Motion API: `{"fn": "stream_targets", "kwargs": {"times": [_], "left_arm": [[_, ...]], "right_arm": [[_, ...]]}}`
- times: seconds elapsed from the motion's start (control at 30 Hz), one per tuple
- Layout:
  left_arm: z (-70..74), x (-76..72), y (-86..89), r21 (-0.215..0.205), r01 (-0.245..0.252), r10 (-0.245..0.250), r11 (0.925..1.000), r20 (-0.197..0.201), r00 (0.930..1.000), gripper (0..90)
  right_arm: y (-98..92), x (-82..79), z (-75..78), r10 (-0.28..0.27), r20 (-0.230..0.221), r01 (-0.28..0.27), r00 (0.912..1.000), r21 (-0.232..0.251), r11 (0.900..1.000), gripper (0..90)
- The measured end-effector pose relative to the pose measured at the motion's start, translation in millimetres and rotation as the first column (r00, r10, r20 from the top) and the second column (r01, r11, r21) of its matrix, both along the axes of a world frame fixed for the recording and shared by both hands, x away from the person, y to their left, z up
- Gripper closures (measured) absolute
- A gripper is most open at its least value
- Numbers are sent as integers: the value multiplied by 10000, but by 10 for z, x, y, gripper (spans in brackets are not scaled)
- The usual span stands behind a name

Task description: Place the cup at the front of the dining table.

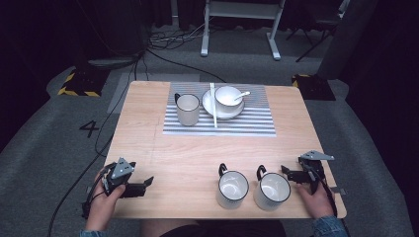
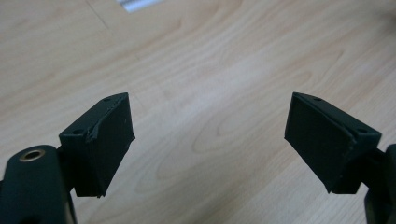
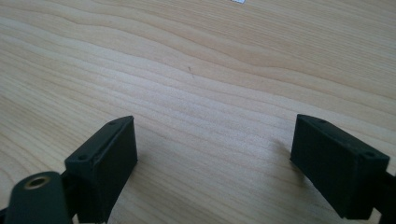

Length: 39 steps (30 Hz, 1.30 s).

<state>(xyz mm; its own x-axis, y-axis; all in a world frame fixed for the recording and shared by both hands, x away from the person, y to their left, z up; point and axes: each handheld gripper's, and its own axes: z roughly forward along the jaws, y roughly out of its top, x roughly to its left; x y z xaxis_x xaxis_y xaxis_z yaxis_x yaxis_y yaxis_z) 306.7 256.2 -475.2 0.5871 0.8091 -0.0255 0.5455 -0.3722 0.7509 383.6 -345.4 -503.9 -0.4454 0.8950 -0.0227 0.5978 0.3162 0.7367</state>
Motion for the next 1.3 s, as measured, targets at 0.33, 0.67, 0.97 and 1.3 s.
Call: {"fn": "stream_targets", "kwargs": {"times": [0.33, 0.67, 0.97, 1.3], "left_arm": [[-140, 5, -68, 475, 329, -269, 9983, -1211, 9923, 158], [-263, -25, -124, 759, 402, -337, 9963, -848, 9958, 147], [-282, -30, -131, 616, 412, -360, 9972, -843, 9958, 138], [-286, -10, -135, 660, 270, -210, 9975, -905, 9957, 81]], "right_arm": [[0, -1, 0, 3, 1, -3, 10000, -1, 10000, 146], [0, -1, 0, 5, 4, -5, 10000, -4, 10000, 146], [1, -1, 0, 4, 5, -4, 10000, -3, 10000, 146], [1, -1, 0, 4, 7, -4, 10000, -4, 10000, 147]]}}
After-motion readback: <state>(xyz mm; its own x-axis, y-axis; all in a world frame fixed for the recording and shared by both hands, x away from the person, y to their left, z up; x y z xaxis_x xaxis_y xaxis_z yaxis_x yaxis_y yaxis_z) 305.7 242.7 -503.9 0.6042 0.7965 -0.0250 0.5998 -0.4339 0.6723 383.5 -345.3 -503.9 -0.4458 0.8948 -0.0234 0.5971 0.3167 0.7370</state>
